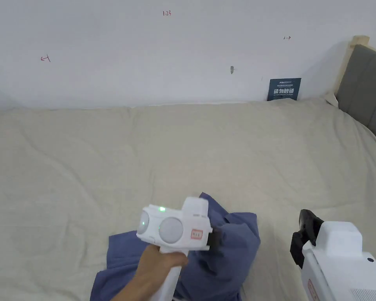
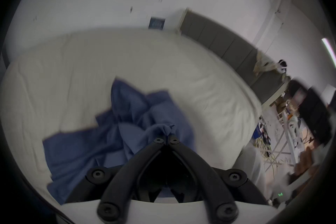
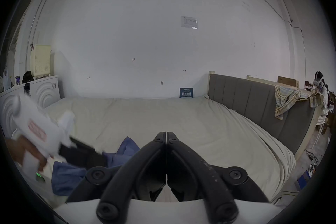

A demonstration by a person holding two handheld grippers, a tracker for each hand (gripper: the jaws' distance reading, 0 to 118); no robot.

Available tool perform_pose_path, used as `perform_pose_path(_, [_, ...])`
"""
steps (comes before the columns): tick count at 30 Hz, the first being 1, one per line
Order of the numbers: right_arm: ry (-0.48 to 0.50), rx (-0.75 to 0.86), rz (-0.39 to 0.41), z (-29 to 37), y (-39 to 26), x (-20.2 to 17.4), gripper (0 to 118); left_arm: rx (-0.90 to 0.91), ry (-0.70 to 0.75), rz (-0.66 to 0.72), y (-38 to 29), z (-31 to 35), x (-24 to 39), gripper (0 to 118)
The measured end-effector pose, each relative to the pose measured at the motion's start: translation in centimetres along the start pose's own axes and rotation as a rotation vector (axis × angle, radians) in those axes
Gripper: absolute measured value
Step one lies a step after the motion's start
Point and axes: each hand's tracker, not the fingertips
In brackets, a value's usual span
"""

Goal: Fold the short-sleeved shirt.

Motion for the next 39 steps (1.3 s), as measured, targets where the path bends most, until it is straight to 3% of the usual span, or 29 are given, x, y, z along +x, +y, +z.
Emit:
perform_pose_path(7, [0.004, -0.032, -0.004, -0.4, -0.8, -0.1, 1, -0.198, 0.143, 0.003, -4.9, -7.2, -2.4, 0])
perform_pose_path(11, [0.008, -0.038, 0.006, -0.3, -0.9, -0.3, 1, -0.147, 0.154, 0.037, -4.8, -6.0, -1.7, 4])
perform_pose_path(12, [0.008, -0.037, 0.008, -0.2, -0.8, -0.3, 1, -0.128, 0.156, 0.041, -4.6, -5.5, -1.7, 19])
perform_pose_path(13, [0.009, -0.034, 0.008, -0.1, -0.6, -0.4, 1, -0.098, 0.151, 0.049, -4.4, -4.9, -1.6, 44])
perform_pose_path(15, [0.010, -0.023, 0.009, 0.2, -0.1, -0.5, 1, -0.035, 0.153, 0.077, -3.9, -3.1, -1.2, 114])
perform_pose_path(16, [0.010, -0.015, 0.009, 0.3, 0.2, -0.6, 1, 0.001, 0.161, 0.083, -3.6, -2.0, -1.0, 118])
perform_pose_path(19, [0.014, 0.013, 0.014, 0.8, 1.4, -0.8, 2, 0.154, 0.144, 0.069, -2.5, 2.5, -0.8, 105])
perform_pose_path(29, [0.044, 0.123, 0.017, 2.0, 5.1, -2.3, 2, 0.676, 0.426, -0.002, -2.7, 16.3, -2.1, 115])
perform_pose_path(34, [0.063, 0.149, 0.022, 2.2, 5.8, -3.3, 2, 0.805, 0.605, -0.018, -4.3, 19.2, -4.2, 115])
perform_pose_path(39, [0.084, 0.154, 0.028, 2.2, 5.9, -4.2, 2, 0.851, 0.692, -0.022, -6.1, 20.8, -5.9, 113])
